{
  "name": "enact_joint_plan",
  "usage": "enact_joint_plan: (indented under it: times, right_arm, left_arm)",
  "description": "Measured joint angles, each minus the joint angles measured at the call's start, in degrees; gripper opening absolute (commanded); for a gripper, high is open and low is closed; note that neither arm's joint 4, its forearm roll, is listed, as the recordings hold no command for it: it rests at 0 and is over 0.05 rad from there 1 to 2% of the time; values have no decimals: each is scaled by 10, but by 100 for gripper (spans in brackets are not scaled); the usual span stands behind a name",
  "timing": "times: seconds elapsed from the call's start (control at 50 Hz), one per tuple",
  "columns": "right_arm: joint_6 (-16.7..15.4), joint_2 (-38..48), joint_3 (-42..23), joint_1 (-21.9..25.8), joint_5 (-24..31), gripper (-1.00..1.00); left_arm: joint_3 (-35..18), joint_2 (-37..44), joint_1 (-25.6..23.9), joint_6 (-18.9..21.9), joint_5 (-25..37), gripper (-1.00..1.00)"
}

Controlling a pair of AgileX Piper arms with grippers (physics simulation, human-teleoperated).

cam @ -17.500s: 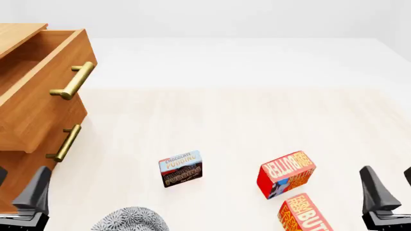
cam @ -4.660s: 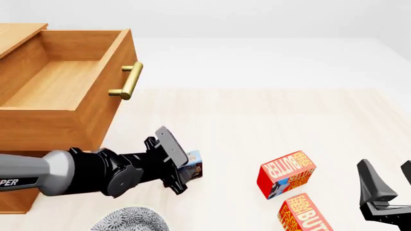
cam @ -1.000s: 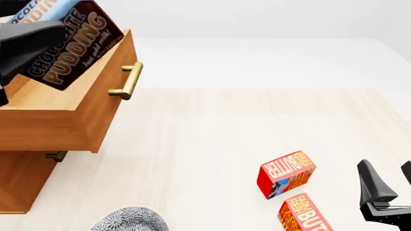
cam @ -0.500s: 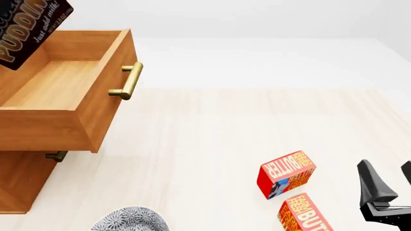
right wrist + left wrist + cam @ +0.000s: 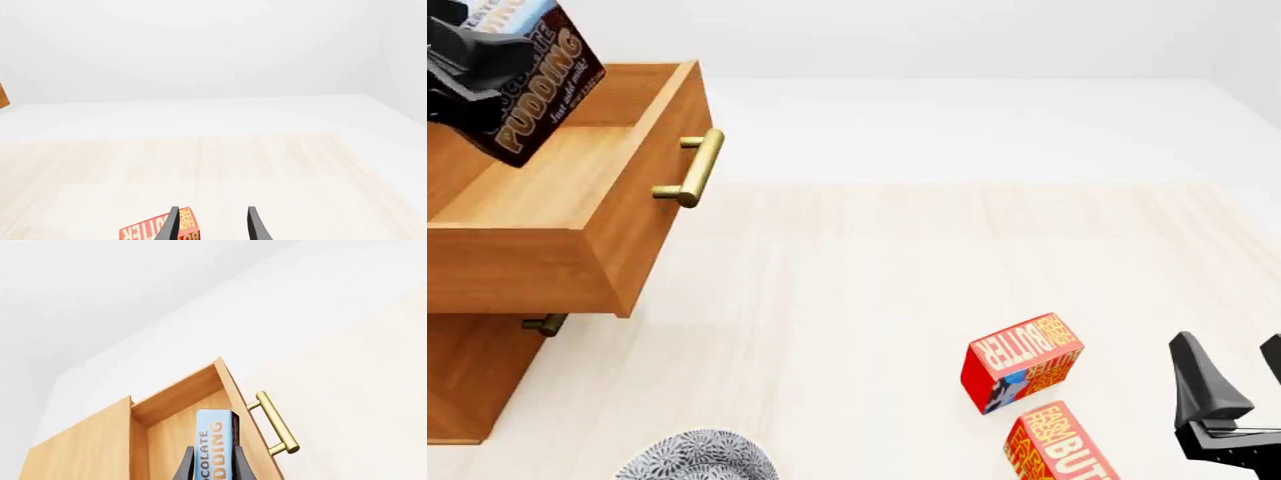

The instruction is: Put the chocolate pudding in the top drawer of the cabinet and close it.

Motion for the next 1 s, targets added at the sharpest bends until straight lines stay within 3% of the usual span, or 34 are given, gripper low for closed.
enact_joint_plan:
  times: [0.36, 0.94, 0.96, 1.0]
  right_arm:
    - [0, 2, 0, 0, -2, 100]
    - [0, 3, 1, 0, -4, 100]
    - [0, 3, 1, 0, -4, 100]
    - [0, 3, 1, 0, -4, 100]
  left_arm:
    - [54, 88, 67, -2, -77, -100]
    - [124, 110, 126, 15, -130, -100]
    - [124, 111, 126, 14, -131, 100]
    - [124, 114, 126, 15, -132, 100]
